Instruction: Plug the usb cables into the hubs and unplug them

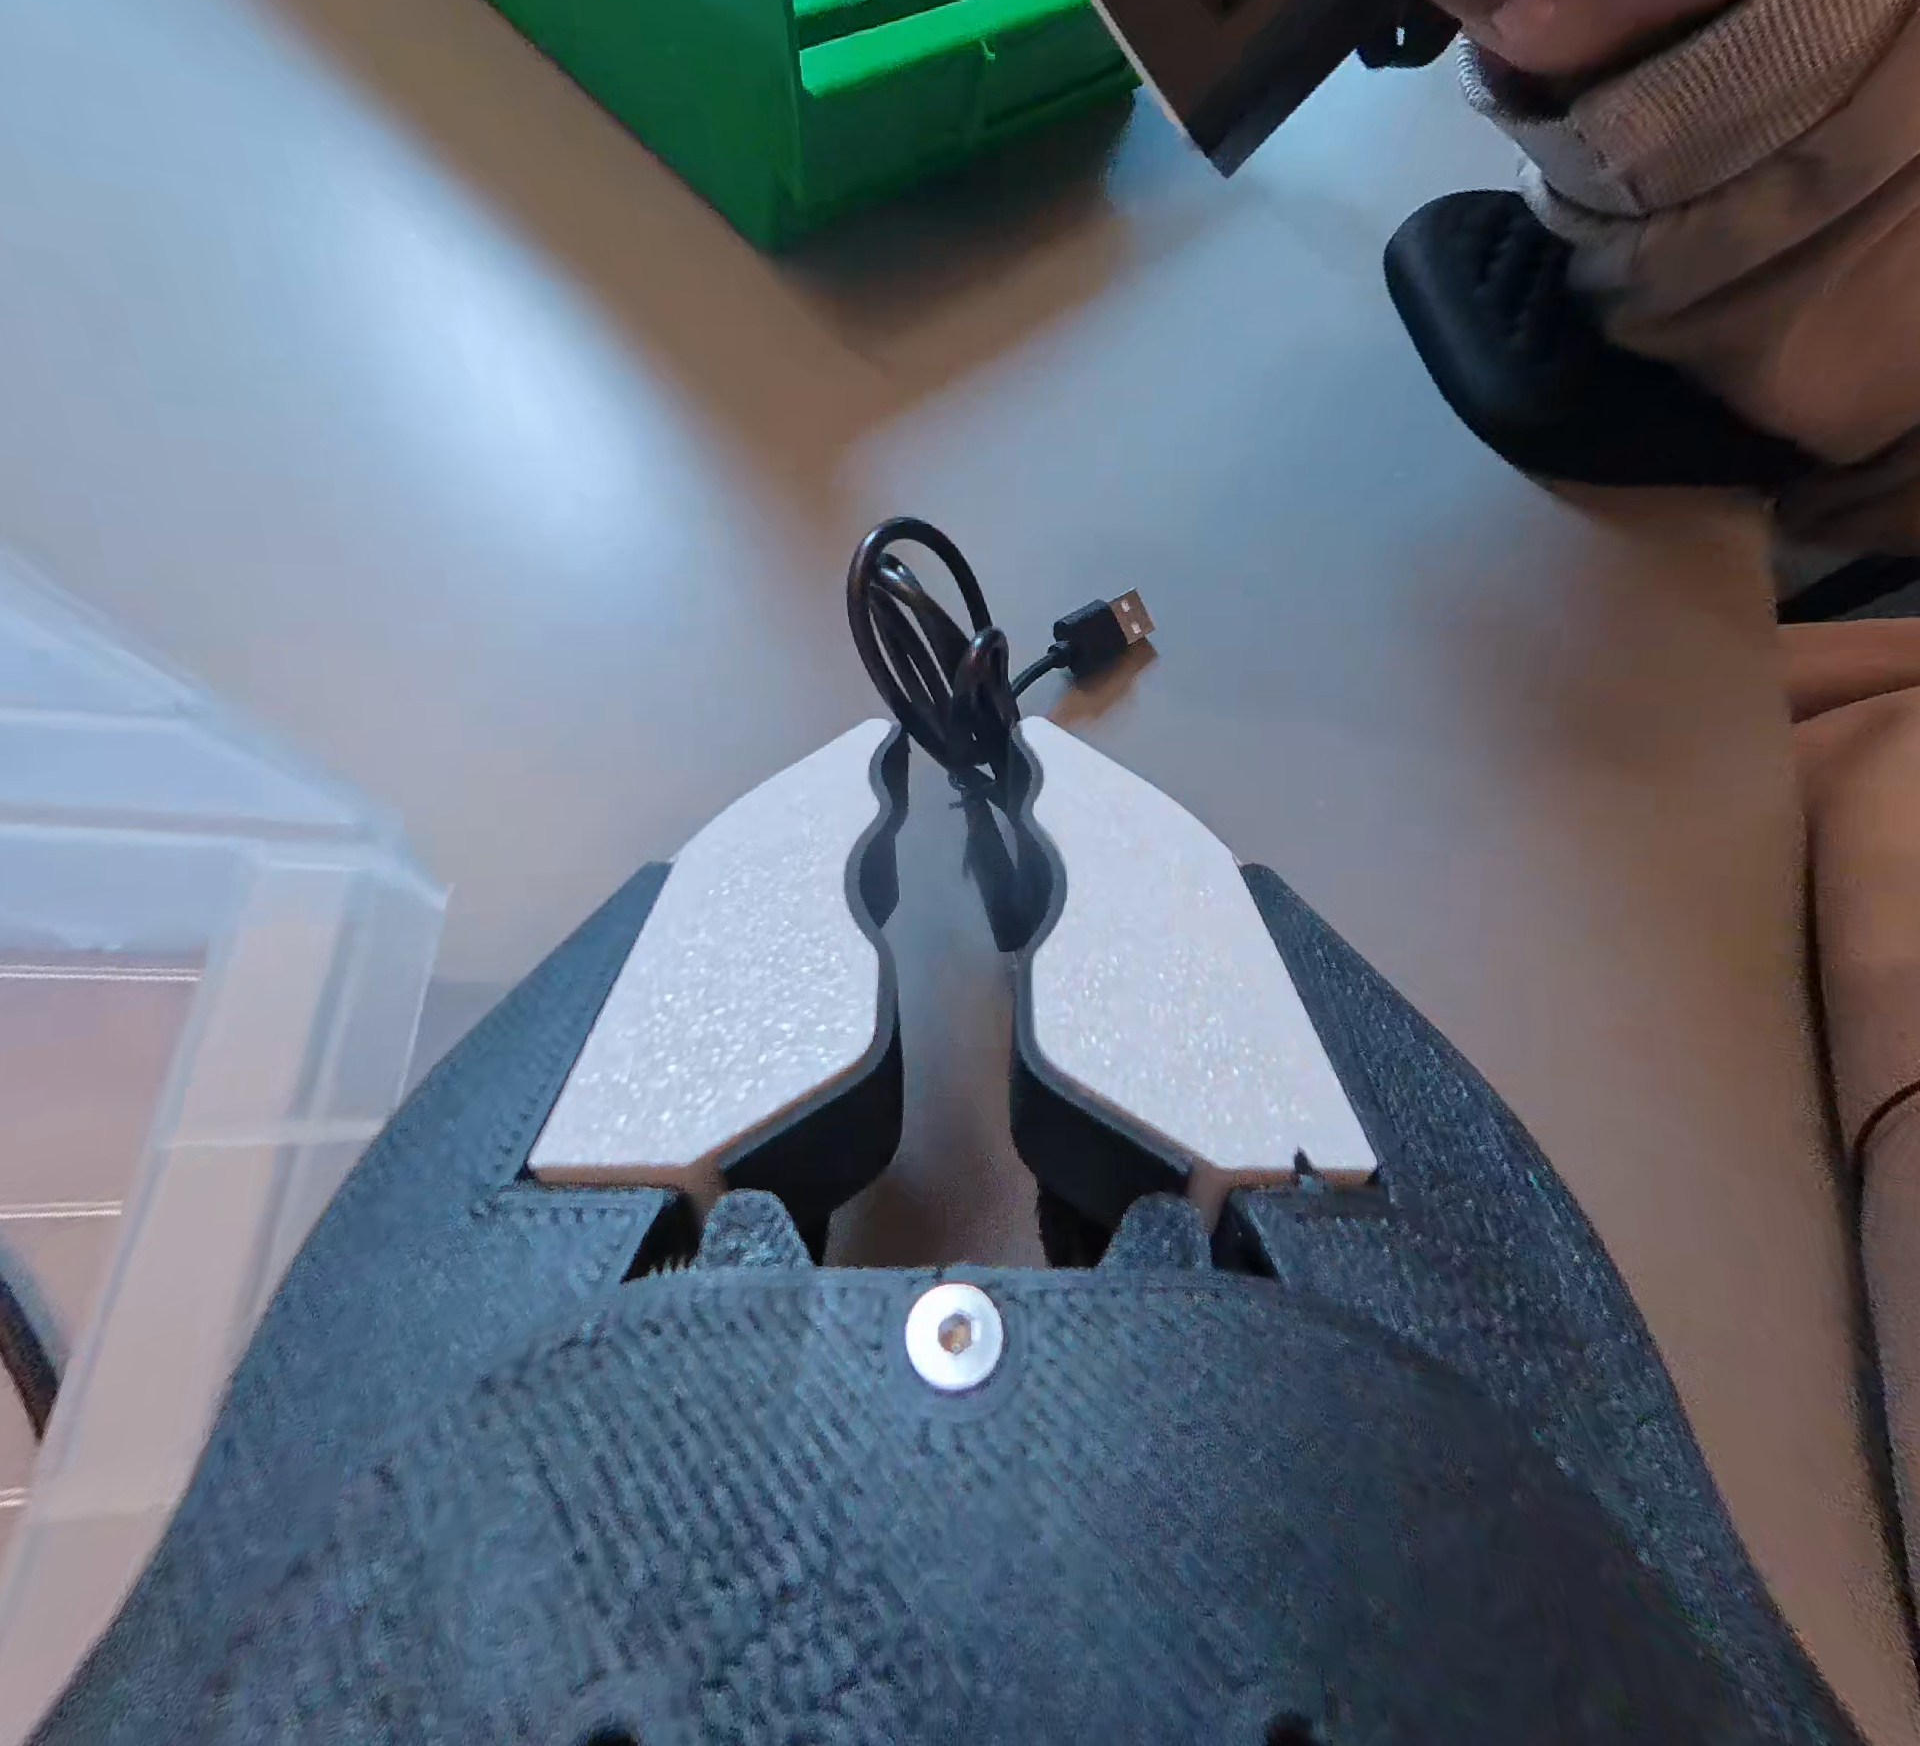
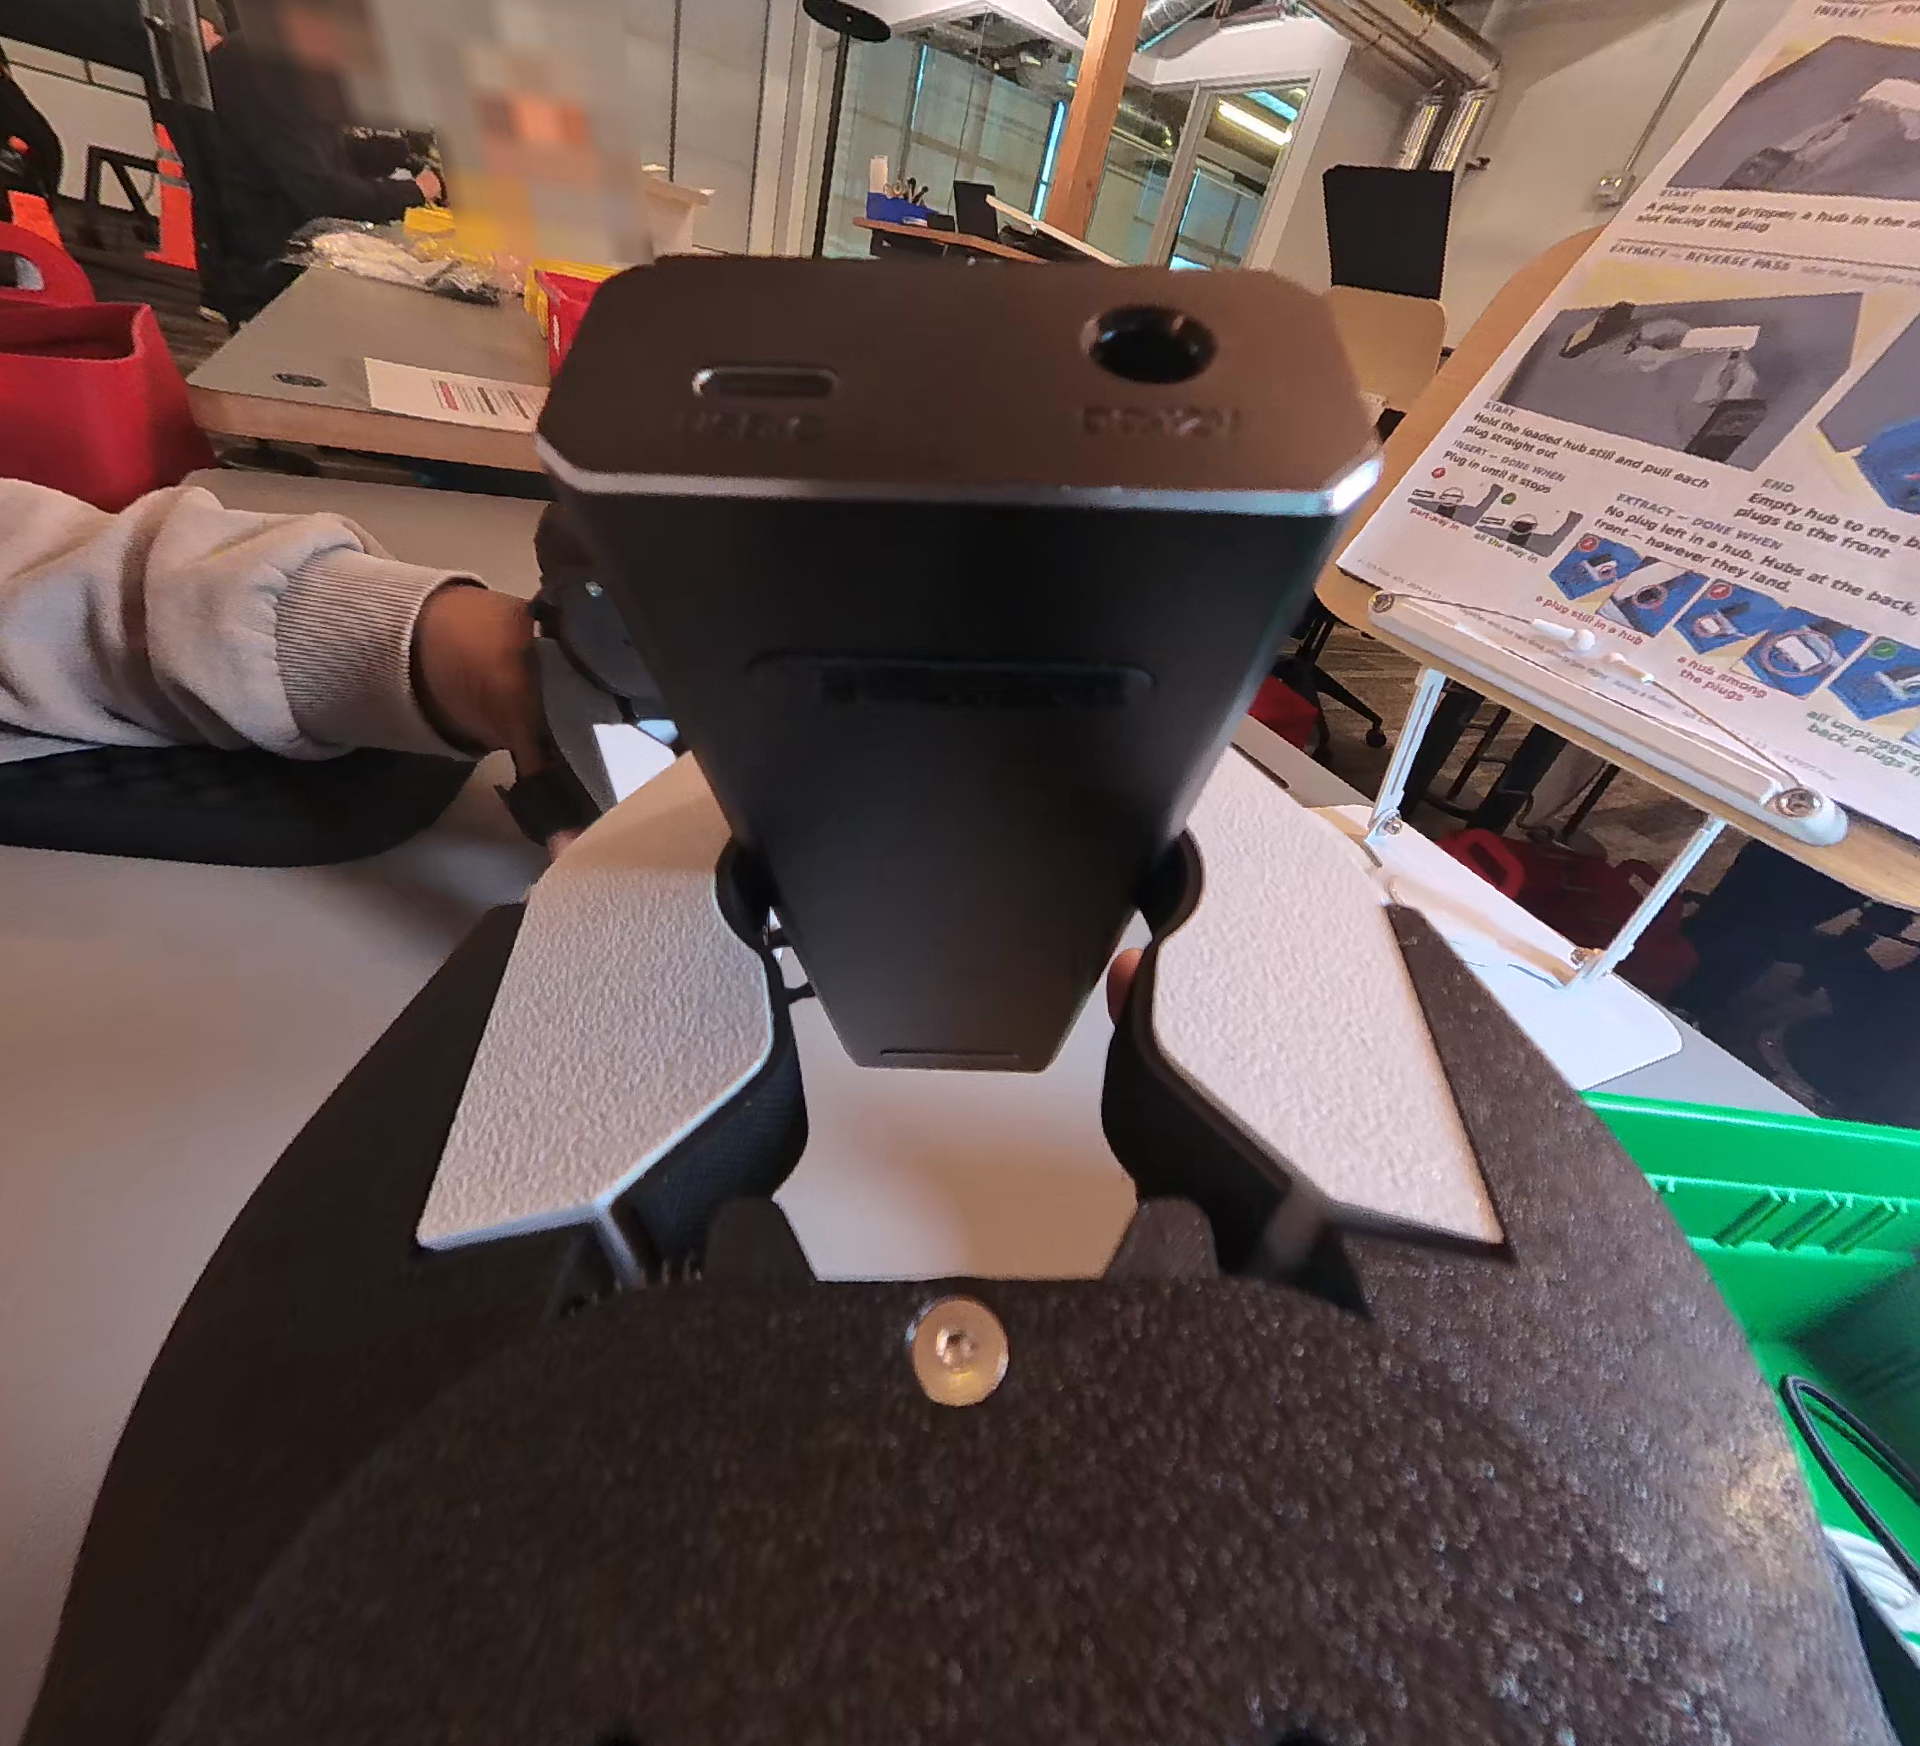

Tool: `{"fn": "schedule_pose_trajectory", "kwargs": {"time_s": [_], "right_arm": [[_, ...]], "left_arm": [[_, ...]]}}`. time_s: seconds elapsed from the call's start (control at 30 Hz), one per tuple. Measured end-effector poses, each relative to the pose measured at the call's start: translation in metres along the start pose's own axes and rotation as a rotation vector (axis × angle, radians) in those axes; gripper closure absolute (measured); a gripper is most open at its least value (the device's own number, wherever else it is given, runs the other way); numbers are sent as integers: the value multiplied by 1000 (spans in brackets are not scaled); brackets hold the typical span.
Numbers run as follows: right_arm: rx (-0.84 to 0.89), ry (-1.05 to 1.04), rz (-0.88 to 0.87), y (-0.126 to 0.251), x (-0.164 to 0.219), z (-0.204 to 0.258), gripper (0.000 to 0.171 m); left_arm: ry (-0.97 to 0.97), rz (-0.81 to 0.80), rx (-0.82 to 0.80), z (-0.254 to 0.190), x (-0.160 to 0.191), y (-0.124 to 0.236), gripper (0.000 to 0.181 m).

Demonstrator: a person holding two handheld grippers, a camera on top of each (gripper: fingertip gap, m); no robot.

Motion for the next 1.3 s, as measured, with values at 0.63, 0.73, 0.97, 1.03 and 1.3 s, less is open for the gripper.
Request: {"fn": "schedule_pose_trajectory", "kwargs": {"time_s": [0.63,0.73,0.97,1.03,1.3], "right_arm": [[9,-12,29,-3,10,-6,101],[6,-25,48,-5,17,-7,101],[-12,-59,74,-10,27,-8,100],[-16,-69,78,-12,29,-9,101],[14,-72,62,-8,24,-15,100]], "left_arm": [[-343,-132,-198,-3,-18,24,151],[-383,-117,-116,-15,-15,12,151],[-542,13,-45,-28,-2,-18,152],[-649,116,-21,-29,1,-29,156],[-771,366,172,-19,-42,-49,152]]}}
Point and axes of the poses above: each gripper's, where its closed fingertips meet, y back along the fingers, x out of its underside, z = x × y across the jaws, the point moved 7 cm from there along y, back along the fingers, and after that the axes turned 4 degrees about -y, right-handed, at the moved point
